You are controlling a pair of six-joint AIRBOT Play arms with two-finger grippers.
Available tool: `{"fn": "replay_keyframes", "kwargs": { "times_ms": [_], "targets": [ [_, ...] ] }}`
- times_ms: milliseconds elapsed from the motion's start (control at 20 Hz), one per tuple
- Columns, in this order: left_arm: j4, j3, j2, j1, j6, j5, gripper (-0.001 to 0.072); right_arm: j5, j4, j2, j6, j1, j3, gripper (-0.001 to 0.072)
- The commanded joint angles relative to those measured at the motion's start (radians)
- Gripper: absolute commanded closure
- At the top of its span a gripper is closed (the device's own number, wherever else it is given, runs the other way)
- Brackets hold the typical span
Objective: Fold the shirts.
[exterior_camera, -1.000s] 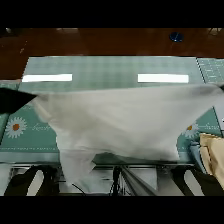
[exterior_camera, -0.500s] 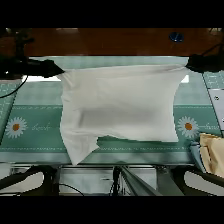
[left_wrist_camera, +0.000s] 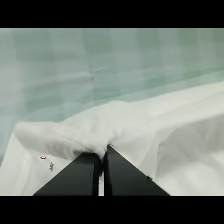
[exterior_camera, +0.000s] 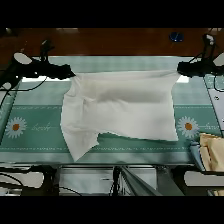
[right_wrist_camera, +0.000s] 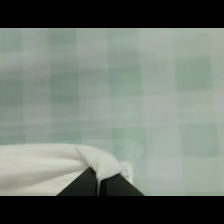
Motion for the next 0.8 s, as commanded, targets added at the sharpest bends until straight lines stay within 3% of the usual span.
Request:
{"fn": "replay_keyframes", "kwargs": {
  "times_ms": [0, 50, 100, 250, 350, 400, 550, 750],
  "targets": [
    [-0.014, 0.028, -0.03, 0.005, -0.002, -0.05, 0.0488, 0.049, 0.091, -0.018, -0.003, 0.001, 0.004, 0.0566],
    [-0.01, 0.066, -0.022, 0.034, -0.002, -0.105, 0.0339, 0.068, 0.103, 0.009, -0.015, -0.005, 0.019, 0.0346],
    [0.01, 0.122, -0.012, 0.08, -0.002, -0.201, 0.0259, 0.106, 0.098, 0.041, -0.048, -0.012, 0.042, 0.0222],
    [0.08, 0.199, 0.041, 0.267, -0.002, -0.518, 0.0256, 0.303, -0.066, 0.171, -0.076, -0.05, 0.085, 0.0221],
    [0.056, 0.102, 0.118, 0.399, -0.002, -0.616, 0.0256, 0.406, -0.263, 0.253, -0.018, -0.09, 0.042, 0.0222],
    [0.053, 0.01, 0.169, 0.452, 0.001, -0.625, 0.0257, 0.412, -0.272, 0.289, -0.011, -0.127, -0.012, 0.0222],
    [0.046, -0.286, 0.277, 0.536, 0.037, -0.589, 0.0256, 0.399, -0.115, 0.381, -0.052, -0.273, -0.241, 0.0222],
    [0.044, -0.521, 0.28, 0.529, 0.077, -0.56, 0.0256, 0.43, 0.072, 0.448, -0.16, -0.422, -0.5, 0.0222]
  ]
}}
